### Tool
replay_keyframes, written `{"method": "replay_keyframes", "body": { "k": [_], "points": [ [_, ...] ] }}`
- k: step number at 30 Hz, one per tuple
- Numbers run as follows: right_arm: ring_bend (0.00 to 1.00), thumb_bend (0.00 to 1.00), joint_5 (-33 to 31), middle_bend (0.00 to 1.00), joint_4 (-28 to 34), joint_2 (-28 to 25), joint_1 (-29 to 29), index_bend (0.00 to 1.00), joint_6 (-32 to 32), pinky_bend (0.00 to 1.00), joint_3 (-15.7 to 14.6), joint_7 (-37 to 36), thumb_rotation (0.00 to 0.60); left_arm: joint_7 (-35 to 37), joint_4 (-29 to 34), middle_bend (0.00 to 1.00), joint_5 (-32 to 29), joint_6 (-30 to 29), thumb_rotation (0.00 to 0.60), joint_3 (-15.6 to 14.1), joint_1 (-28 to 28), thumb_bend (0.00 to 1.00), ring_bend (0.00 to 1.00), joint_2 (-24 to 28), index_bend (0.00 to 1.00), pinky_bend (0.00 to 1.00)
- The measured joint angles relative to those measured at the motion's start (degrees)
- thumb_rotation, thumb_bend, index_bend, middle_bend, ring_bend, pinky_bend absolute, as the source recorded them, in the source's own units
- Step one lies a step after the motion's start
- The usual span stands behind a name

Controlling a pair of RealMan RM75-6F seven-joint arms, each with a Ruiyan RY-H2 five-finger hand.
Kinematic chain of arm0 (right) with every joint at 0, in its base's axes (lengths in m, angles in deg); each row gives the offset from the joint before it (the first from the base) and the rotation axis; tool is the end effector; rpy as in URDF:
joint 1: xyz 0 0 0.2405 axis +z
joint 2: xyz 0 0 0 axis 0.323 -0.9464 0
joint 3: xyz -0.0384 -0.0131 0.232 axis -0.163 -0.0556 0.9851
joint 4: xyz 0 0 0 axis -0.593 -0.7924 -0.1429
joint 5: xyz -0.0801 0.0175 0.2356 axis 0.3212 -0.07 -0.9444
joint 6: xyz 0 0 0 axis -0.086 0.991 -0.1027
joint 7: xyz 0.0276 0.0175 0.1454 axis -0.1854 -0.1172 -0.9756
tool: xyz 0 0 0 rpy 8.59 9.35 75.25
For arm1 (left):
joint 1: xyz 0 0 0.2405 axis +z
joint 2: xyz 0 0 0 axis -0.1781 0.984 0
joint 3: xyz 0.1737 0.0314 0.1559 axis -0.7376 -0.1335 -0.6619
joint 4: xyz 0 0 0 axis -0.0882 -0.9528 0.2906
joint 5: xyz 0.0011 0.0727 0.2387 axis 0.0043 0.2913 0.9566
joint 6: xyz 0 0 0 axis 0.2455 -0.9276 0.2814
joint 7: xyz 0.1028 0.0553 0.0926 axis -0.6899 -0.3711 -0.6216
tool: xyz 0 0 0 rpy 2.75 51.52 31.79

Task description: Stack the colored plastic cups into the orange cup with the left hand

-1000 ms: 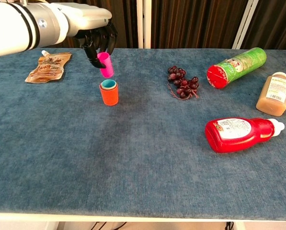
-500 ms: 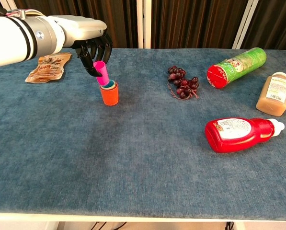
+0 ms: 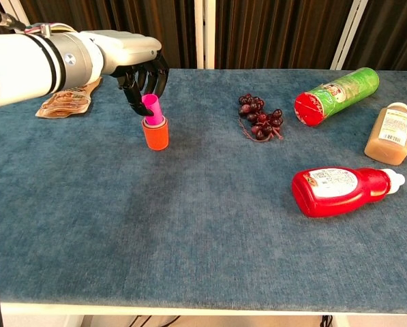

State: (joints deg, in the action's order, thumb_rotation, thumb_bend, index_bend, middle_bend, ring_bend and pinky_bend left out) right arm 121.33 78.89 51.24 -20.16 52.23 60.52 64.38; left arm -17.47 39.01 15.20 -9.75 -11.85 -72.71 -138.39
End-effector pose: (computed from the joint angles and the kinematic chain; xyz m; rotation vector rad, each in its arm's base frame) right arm -0.3604 -0.1563 0.1410 1.1777 -1.0511 0.7625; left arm -0.0497 0.3767 -0.0680 -1.9306 -0.8292 -0.7343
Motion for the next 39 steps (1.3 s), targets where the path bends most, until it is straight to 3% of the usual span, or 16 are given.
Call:
{"method": "replay_keyframes", "body": {
  "k": [4, 9, 12, 17, 20, 26, 30, 33, 36, 39],
  "points": [
    [0.0, 0.23, -0.1, 0.0, -0.3, 0.0, 0.0, 0.0, -0.1, 0.0, 0.1, -0.4, 0.6, 0.1, -0.3, 0.43, -0.5, 0.3, 0.6, -0.1, -0.2, 0.23, 0.36, -0.2, 0.35, 0.53],
    [0.0, 0.23, 0.0, 0.0, -0.4, 0.1, 0.1, 0.0, -0.3, 0.0, 0.1, -0.4, 0.6, 0.1, 1.0, 0.19, -1.1, 1.1, 0.6, -0.3, -0.4, 0.19, 0.11, 0.7, 0.14, 0.3],
    [0.0, 0.23, 0.0, 0.0, -0.2, 0.1, 0.2, 0.0, -0.2, 0.0, 0.1, -0.2, 0.6, -0.7, 2.7, 0.12, -3.5, 1.0, 0.6, -0.3, -0.6, 0.18, 0.03, 1.9, 0.09, 0.22],
    [0.0, 0.23, 0.6, 0.0, 0.2, 0.1, 0.3, 0.0, 0.0, 0.0, 0.0, 0.4, 0.6, -0.8, 8.1, 0.12, -4.0, -3.3, 0.6, -0.5, 0.6, 0.17, 0.03, 5.3, 0.09, 0.19],
    [0.0, 0.23, 1.2, 0.0, 0.2, 0.3, 0.4, 0.0, 0.1, 0.0, -0.1, 0.8, 0.6, 0.7, 12.3, 0.11, 0.6, -8.5, 0.6, -1.7, 3.7, 0.16, 0.01, 8.2, 0.09, 0.17],
    [0.0, 0.17, 4.9, 0.0, -2.0, 1.8, 0.9, 0.0, 2.4, 0.0, -0.3, 3.1, 0.6, 9.0, 16.7, 0.01, 18.3, -20.7, 0.6, -8.3, 14.8, 0.11, 0.0, 13.6, 0.07, 0.08],
    [0.0, 0.16, 7.0, 0.0, -3.7, 3.3, 1.1, 0.0, 4.5, 0.0, -0.5, 7.1, 0.6, 19.0, 14.7, 0.0, 33.2, -30.9, 0.6, -15.6, 26.4, 0.09, 0.0, 17.0, 0.03, 0.06],
    [0.0, 0.16, 7.5, 0.0, -3.9, 4.4, 1.1, 0.0, 5.4, 0.0, -0.5, 10.6, 0.6, 25.6, 11.4, 0.0, 39.8, -36.9, 0.6, -20.6, 35.0, 0.09, 0.0, 19.8, 0.02, 0.04],
    [0.0, 0.16, 7.6, 0.0, -3.4, 5.4, 1.2, 0.0, 6.0, 0.0, -0.5, 12.6, 0.6, 29.3, 7.2, 0.0, 44.0, -41.6, 0.6, -24.4, 41.3, 0.09, 0.0, 22.2, 0.02, 0.04],
    [0.0, 0.16, 7.6, 0.0, -2.8, 5.5, 1.2, 0.0, 6.0, 0.0, -0.6, 13.1, 0.6, 31.8, 4.5, 0.0, 46.1, -43.2, 0.6, -25.0, 44.9, 0.09, 0.0, 23.1, 0.02, 0.04]
  ]
}}
